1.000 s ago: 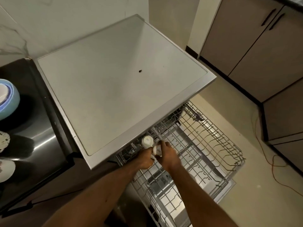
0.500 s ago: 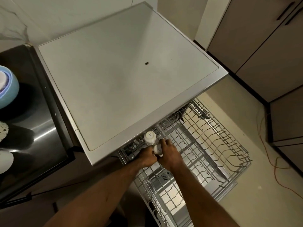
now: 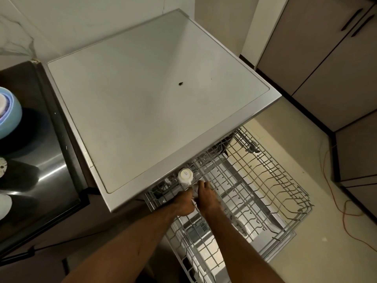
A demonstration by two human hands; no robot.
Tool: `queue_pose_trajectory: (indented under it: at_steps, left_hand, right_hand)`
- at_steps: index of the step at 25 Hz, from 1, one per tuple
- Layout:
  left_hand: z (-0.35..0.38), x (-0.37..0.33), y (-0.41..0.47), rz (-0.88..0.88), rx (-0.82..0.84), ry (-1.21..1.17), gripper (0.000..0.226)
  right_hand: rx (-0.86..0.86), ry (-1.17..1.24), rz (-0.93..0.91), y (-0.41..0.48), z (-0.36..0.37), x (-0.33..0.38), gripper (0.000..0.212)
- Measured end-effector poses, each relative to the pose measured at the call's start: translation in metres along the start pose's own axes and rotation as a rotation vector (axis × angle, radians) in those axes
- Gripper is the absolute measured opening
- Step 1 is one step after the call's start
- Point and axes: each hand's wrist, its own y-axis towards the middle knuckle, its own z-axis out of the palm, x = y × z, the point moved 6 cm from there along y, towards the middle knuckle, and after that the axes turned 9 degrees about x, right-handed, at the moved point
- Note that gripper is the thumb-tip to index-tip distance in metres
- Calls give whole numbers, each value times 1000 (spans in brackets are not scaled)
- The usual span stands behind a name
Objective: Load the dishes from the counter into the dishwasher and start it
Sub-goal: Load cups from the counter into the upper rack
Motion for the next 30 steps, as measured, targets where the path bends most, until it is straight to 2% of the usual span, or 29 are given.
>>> queue_pose_trajectory:
  at_steps: [2, 7, 12, 15, 19, 23, 27, 30]
  left_hand:
    - [-4, -1, -2, 4, -2, 69, 80]
    - [-5, -3, -12, 27, -19, 157, 78]
    - [-16, -20, -42, 129, -36, 219, 81]
    - [-33, -37, -70, 226, -110, 242, 87]
    - [-61, -76, -119, 366, -257, 349, 99]
    - [-86, -102, -170, 522, -445, 432, 117]
    - [-119, -103, -213, 515, -538, 473, 105]
    - [-144, -88, -240, 505, -593, 485, 106]
  right_hand:
    - [3, 23, 15, 0, -1, -2, 85]
    - [15, 52, 21, -14, -6, -7, 91]
    - [-59, 49, -28, -37, -30, 0, 75]
    - [-127, 5, -95, -60, -55, 19, 77]
    - [-324, -44, -237, -98, -100, 49, 84]
    - [-529, 38, -267, -134, -146, 71, 92]
    - [-604, -58, -395, -150, -179, 110, 82]
    - [-582, -88, -458, -148, -192, 145, 79]
